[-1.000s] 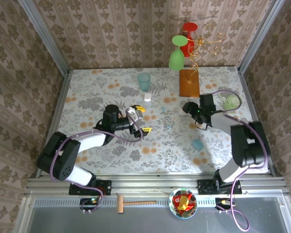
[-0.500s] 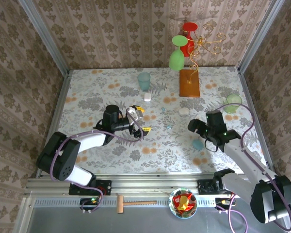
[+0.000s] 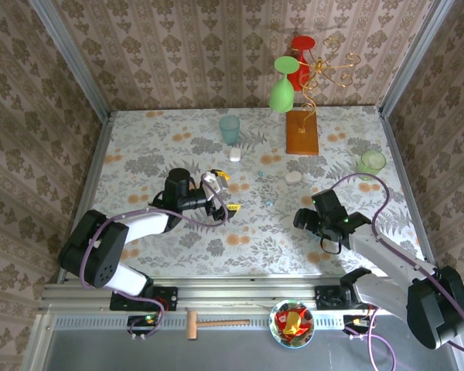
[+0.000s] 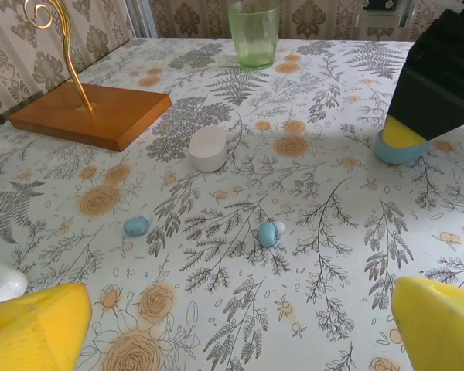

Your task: Insert the wireless bluetooth earbuds into the charging case

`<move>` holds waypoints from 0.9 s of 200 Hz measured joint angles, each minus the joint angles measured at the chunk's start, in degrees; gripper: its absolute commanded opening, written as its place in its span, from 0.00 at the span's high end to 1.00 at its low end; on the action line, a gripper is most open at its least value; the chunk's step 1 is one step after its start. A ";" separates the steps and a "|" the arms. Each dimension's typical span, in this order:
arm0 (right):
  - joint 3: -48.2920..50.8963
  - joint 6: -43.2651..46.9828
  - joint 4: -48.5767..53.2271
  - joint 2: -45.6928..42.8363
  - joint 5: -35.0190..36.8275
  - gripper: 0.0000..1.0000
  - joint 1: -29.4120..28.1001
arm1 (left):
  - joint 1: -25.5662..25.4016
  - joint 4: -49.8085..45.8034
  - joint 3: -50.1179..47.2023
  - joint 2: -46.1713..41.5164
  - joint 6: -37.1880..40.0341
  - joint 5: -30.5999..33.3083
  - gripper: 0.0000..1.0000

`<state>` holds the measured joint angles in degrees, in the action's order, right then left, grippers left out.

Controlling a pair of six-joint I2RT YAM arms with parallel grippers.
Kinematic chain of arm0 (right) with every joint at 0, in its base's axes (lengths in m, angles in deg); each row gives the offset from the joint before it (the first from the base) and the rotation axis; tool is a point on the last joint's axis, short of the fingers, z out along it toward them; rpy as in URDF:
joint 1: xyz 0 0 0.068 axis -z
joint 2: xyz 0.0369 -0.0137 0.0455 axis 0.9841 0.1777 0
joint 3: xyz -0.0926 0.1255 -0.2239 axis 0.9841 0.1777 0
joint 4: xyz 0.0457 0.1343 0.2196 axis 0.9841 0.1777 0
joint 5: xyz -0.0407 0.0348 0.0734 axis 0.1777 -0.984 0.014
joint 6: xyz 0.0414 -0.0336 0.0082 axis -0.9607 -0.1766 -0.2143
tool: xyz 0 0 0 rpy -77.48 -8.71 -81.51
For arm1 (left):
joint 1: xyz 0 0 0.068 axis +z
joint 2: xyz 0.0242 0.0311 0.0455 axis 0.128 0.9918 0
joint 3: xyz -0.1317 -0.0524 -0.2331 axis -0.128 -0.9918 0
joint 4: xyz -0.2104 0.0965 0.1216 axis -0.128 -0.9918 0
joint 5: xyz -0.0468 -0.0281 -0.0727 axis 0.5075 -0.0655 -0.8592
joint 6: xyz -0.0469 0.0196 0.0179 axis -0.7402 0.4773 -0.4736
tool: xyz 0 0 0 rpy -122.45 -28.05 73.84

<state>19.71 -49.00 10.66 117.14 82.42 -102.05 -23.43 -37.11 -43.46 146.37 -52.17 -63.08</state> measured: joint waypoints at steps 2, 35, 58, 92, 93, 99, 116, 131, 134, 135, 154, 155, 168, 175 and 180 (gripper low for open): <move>0.00 -0.04 0.00 0.00 0.13 0.16 -0.20 | 0.00 -0.02 0.00 0.00 0.00 0.02 0.00; 0.00 -1.53 0.55 -0.11 0.68 0.23 -3.23 | 0.00 -0.07 -0.04 0.00 0.00 0.20 0.00; -0.02 -2.49 1.79 -0.55 0.87 0.24 -4.83 | 0.00 -0.07 -0.04 0.00 0.00 0.20 0.00; -0.81 -2.34 6.10 -0.96 3.52 0.17 -6.64 | 0.00 -0.07 -0.04 0.00 0.00 0.20 0.00; -0.81 -2.36 6.21 -0.94 3.63 0.17 -6.64 | 0.00 -0.07 -0.04 0.00 0.00 0.20 0.00; -1.09 -2.10 6.91 -0.70 4.31 0.15 -6.71 | 0.00 -0.04 -0.04 0.00 0.00 0.20 0.00; -2.08 -1.25 8.11 1.27 6.23 0.13 -6.75 | 0.00 -0.07 -0.04 0.00 0.00 0.20 0.00; -3.04 -0.55 8.35 4.00 7.39 0.15 -6.75 | 0.00 -0.07 -0.04 0.00 0.00 0.20 0.00; -3.15 -0.39 8.33 4.50 7.52 0.15 -6.75 | 0.00 -0.07 -0.04 0.00 0.00 0.20 0.00; -3.19 -0.35 8.33 4.63 7.54 0.16 -6.75 | 0.00 -0.07 -0.04 0.00 0.00 0.20 0.00; -3.61 0.33 7.93 7.30 8.24 0.25 -6.86 | 0.00 -0.07 -0.04 0.00 0.00 0.20 0.00; -3.61 0.35 7.91 7.41 8.28 0.26 -6.86 | 0.00 -0.07 -0.04 0.00 0.00 0.20 0.00; -3.91 0.39 7.58 9.31 8.57 0.32 -6.91 | 0.00 -0.07 -0.04 0.00 0.00 0.20 0.00; -4.11 0.31 7.39 10.32 8.68 0.34 -6.91 | 0.00 -0.07 -0.04 0.00 0.00 0.20 0.00; -4.22 0.31 7.28 10.97 8.76 0.37 -6.91 | 0.00 -0.07 -0.04 0.00 0.00 0.20 0.00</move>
<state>15.49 -48.69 17.94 128.11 91.19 -108.95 -23.43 -37.17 -43.51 146.37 -52.17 -62.89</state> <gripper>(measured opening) 0.682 0.999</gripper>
